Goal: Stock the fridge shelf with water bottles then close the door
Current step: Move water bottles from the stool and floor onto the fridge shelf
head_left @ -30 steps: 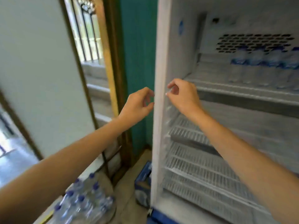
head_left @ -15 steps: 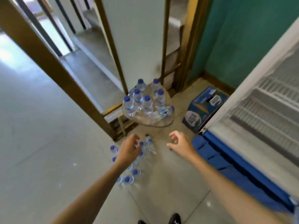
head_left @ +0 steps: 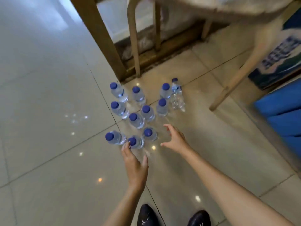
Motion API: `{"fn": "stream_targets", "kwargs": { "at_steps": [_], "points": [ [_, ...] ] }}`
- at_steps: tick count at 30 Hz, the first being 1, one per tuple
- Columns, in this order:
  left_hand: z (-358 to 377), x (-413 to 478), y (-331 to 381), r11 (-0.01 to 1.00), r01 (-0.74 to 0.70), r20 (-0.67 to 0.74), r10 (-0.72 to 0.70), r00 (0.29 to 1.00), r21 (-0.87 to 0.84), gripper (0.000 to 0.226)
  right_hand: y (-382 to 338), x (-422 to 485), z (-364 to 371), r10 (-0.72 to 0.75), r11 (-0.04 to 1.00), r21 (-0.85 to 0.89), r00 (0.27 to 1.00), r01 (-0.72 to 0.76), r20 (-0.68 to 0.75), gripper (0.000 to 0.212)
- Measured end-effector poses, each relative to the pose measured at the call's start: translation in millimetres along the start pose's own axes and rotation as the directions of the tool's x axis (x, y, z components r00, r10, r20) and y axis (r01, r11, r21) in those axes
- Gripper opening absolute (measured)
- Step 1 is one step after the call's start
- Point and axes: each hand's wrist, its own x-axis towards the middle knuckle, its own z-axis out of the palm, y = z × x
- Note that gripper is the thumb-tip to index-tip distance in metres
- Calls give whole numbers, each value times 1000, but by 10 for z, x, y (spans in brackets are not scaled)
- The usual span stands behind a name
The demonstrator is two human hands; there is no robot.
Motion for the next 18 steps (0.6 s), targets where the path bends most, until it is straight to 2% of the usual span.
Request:
{"fn": "stream_targets", "kwargs": {
  "at_steps": [4,7,13,18],
  "points": [
    [293,170,-547,986,53,-67,-64,996,-156,80,269,441,584,-143,981,131,990,141,7,97],
    [460,373,-778,975,69,-63,-84,994,-213,70,355,640,866,-214,941,242,971,235,-111,83],
    [707,658,-984,959,112,-115,-146,983,-259,30,485,859,1130,-164,952,200,937,232,-308,55],
    [666,716,-955,960,152,-59,-170,984,-236,27,463,836,1105,-121,955,219,936,200,-330,55]
  ]
}}
